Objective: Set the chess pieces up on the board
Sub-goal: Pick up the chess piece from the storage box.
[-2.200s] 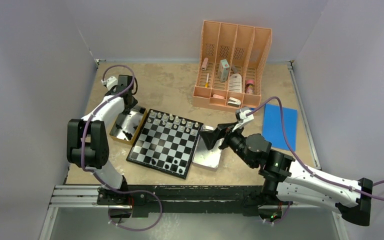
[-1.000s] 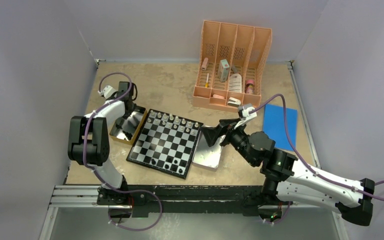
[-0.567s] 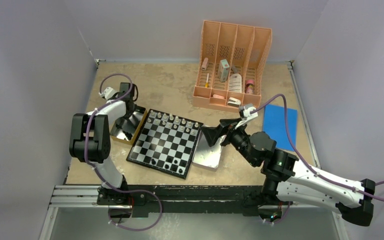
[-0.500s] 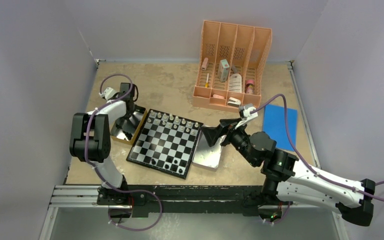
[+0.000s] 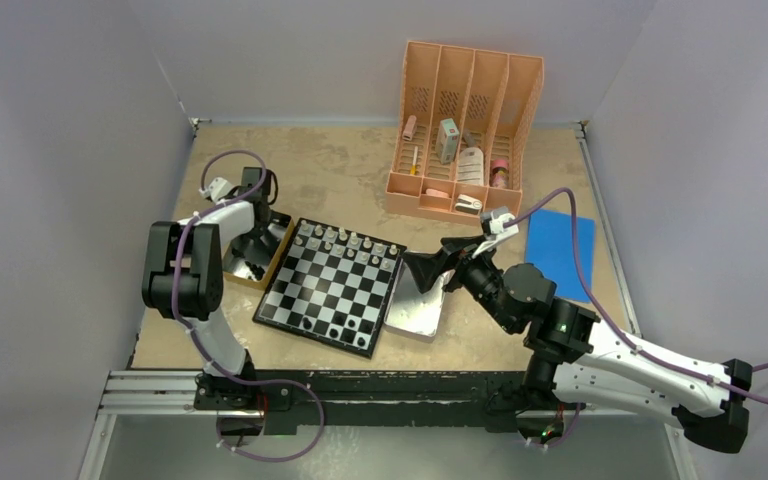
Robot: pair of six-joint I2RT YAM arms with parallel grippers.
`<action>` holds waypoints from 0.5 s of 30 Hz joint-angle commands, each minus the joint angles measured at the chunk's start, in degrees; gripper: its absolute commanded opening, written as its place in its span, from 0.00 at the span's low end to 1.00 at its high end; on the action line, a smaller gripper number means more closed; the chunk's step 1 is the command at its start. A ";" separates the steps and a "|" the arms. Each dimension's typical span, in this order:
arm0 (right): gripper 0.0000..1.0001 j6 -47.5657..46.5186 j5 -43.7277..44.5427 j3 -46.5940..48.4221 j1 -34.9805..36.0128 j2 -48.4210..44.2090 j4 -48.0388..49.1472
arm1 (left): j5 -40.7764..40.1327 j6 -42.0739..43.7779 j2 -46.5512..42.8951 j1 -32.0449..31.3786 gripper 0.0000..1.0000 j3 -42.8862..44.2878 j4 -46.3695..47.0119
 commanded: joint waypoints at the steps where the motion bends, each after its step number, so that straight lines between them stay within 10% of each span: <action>1: 0.99 -0.81 1.72 3.01 -0.05 -0.75 0.99 | -1.41 -1.40 0.07 0.26 0.30 0.61 1.07; 15: 0.99 0.04 1.72 2.35 -0.09 -1.87 0.50 | -0.75 -1.31 -3.79 0.17 0.11 0.75 -1.24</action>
